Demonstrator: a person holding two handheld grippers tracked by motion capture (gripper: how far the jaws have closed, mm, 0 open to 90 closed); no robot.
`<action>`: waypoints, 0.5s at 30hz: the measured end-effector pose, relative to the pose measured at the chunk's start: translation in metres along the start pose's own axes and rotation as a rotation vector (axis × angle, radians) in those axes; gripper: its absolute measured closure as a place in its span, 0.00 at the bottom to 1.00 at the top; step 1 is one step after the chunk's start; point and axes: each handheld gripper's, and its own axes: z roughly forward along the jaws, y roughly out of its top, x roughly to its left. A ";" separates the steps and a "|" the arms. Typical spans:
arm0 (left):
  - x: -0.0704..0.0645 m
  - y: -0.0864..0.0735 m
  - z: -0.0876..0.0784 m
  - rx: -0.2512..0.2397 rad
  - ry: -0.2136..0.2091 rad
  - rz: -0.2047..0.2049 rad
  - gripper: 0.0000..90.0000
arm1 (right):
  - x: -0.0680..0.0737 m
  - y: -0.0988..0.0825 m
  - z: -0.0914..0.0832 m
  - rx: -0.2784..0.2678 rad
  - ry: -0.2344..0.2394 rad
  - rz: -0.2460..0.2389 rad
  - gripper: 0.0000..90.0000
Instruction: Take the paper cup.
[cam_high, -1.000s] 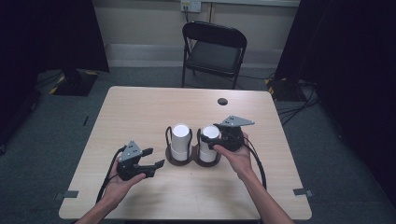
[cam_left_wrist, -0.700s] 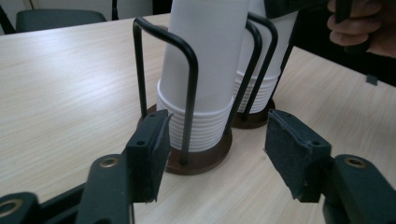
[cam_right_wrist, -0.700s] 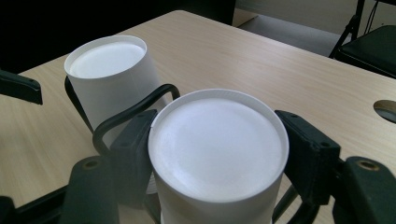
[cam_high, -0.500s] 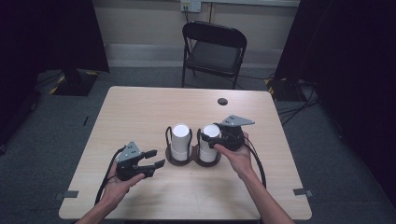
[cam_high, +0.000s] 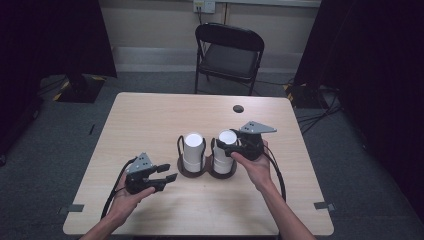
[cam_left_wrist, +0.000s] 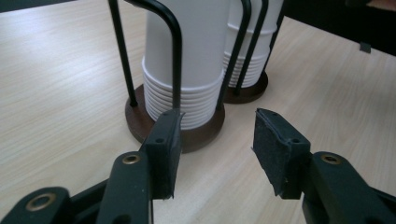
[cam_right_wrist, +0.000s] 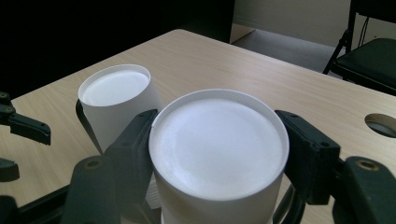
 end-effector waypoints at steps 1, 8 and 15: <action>-0.001 0.001 0.000 0.014 0.004 -0.003 0.55 | 0.000 0.000 0.000 0.000 0.000 0.001 0.37; 0.004 0.000 -0.002 0.046 -0.007 -0.044 0.39 | 0.001 0.004 -0.004 -0.016 0.003 0.004 0.38; 0.002 0.001 -0.002 0.046 -0.020 -0.042 0.31 | 0.001 0.006 -0.006 -0.027 0.000 0.008 0.38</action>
